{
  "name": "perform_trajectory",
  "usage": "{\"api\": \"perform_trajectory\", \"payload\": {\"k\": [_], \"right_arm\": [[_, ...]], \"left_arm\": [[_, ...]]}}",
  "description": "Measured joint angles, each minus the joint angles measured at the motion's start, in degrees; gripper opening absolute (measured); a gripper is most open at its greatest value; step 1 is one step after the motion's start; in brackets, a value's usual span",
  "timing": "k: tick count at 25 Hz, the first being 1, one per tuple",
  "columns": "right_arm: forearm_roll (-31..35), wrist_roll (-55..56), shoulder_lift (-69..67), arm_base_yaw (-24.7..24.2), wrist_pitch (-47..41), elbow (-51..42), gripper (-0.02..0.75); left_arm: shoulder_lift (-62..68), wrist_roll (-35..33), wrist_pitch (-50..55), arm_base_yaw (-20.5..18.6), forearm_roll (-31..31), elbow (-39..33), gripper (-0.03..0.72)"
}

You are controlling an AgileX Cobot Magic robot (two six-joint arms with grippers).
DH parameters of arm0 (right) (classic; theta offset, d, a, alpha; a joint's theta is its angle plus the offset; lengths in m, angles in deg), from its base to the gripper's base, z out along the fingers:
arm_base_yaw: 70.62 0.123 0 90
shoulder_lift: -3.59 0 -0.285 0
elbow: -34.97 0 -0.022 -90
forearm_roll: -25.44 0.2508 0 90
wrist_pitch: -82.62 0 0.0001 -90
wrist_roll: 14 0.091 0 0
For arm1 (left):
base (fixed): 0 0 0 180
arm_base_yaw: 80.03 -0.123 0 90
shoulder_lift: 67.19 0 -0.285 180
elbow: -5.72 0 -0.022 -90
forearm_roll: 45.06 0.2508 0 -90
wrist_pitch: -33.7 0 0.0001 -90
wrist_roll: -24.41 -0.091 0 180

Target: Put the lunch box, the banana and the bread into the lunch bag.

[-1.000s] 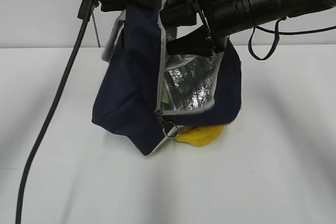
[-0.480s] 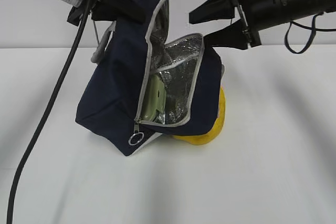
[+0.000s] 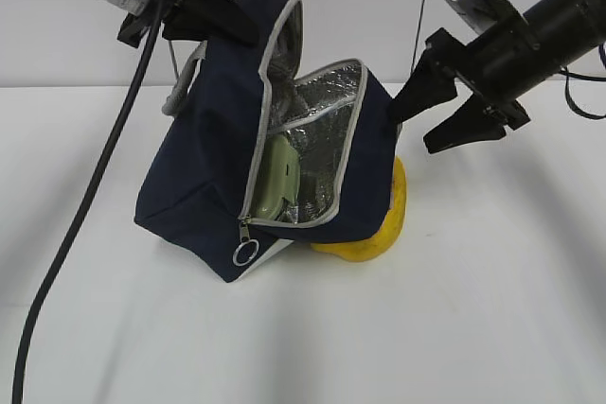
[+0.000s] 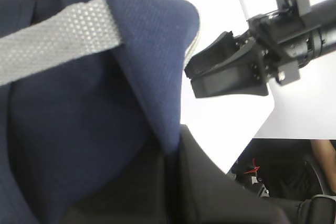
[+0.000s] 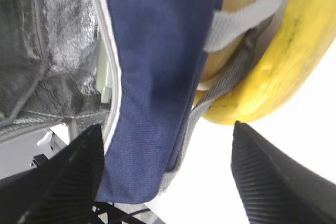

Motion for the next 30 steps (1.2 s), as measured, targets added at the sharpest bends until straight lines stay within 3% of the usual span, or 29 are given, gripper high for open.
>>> {"api": "perform_trajectory", "payload": {"k": [9,15,18,21,30], "right_arm": [[2.1,-0.6,-4.2,3.0,1.8,-3.1,0.547],[9.4,-5.0,-5.6,3.0,2.3,-3.1,0.341],[10.0,-6.3,-5.6,3.0,2.5,-3.1,0.137],[10.1,-6.6,-5.6,3.0,2.5,-3.1,0.029],[9.9,-5.4,-5.6,3.4,0.0,4.2,0.001]], "left_arm": [[0.0,0.0,-0.1,0.0,0.0,0.0,0.0],[0.0,0.0,0.0,0.0,0.5,0.0,0.0],[0.0,0.2,0.1,0.0,1.9,0.0,0.0],[-0.1,0.9,0.2,0.0,4.2,0.0,0.0],[-0.5,9.6,1.6,0.0,19.0,0.3,0.0]]}}
